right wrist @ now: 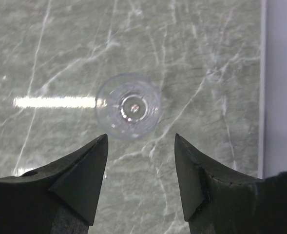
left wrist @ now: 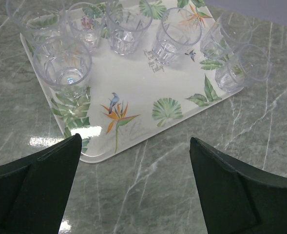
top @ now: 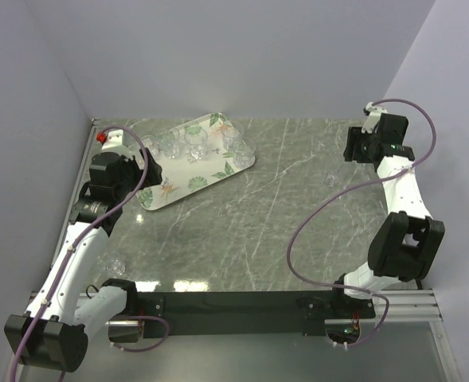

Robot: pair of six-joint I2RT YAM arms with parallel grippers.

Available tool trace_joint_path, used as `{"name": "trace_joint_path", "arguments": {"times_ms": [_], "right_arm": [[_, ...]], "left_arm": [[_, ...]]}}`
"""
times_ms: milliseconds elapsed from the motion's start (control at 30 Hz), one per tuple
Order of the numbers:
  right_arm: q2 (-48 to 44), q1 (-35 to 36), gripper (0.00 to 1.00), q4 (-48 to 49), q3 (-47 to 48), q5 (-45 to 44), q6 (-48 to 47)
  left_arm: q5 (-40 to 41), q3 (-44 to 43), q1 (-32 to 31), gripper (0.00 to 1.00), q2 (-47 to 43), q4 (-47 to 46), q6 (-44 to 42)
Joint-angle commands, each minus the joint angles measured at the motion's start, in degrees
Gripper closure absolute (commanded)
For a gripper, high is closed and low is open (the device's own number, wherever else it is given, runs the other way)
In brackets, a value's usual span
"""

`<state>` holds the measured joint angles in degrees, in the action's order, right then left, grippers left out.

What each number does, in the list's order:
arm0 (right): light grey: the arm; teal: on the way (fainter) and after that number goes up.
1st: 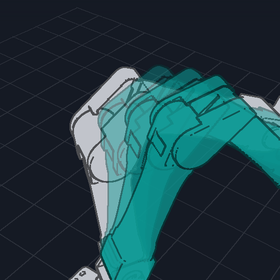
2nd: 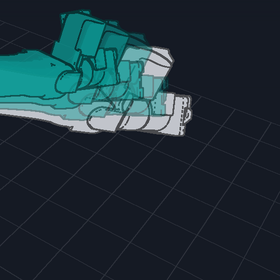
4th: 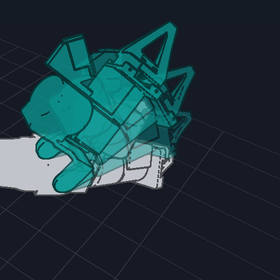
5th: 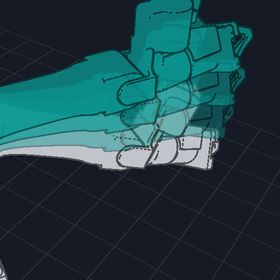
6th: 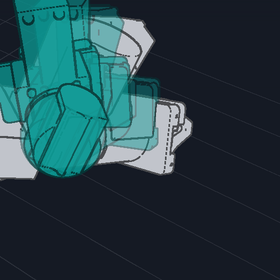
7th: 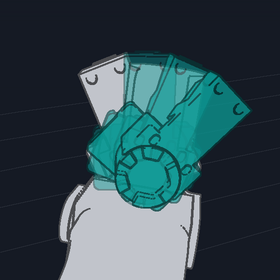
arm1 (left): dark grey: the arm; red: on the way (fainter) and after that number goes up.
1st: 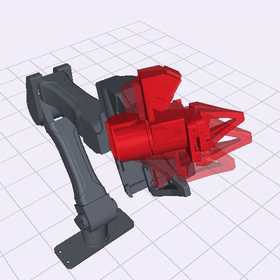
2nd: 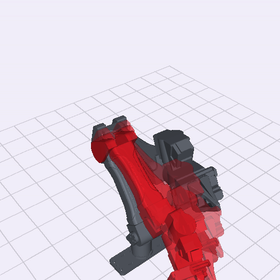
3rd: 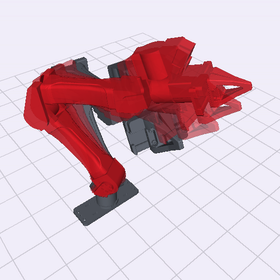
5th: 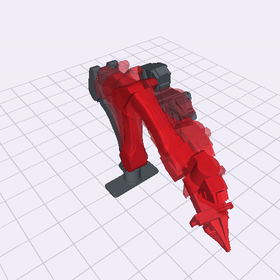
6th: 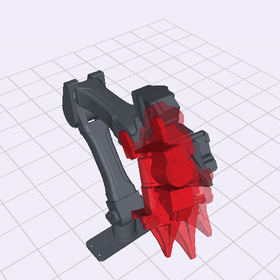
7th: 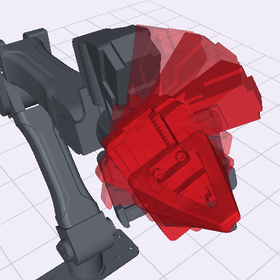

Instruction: Place the glasses into the tray

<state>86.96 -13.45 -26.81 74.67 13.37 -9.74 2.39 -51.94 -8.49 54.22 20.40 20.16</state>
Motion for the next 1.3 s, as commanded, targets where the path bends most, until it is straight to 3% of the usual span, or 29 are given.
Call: {"name": "trace_joint_path", "arguments": {"times_ms": [0, 367, 867, 1033, 1267], "right_arm": [[2.9, -0.4, 0.36, 0.2, 4.7, -6.1, 4.0], [16.2, -0.4, 0.45, -9.4, 15.4, 0.3, 4.9], [22.0, -0.3, 0.51, -7.6, 14.9, -3.1, 5.2], [23.4, -0.3, 0.58, -8.0, 15.3, -2.9, 5.2], [23.1, -0.3, 0.93, -7.2, 14.4, -2.8, 5.7]], "left_arm": [[-0.9, 0.2, 0.0, 0.01, -0.5, -2.1, -1.4], [-1.2, 0.2, 0.0, 0.01, -0.3, -2.2, -1.5], [-1.8, 0.3, 0.0, 0.02, -0.4, -2.4, -1.6], [-2.0, 0.3, 0.0, 0.02, -0.6, -2.5, -1.6], [-4.7, 0.9, 0.0, 0.02, -2.3, -3.6, -2.1]]}}
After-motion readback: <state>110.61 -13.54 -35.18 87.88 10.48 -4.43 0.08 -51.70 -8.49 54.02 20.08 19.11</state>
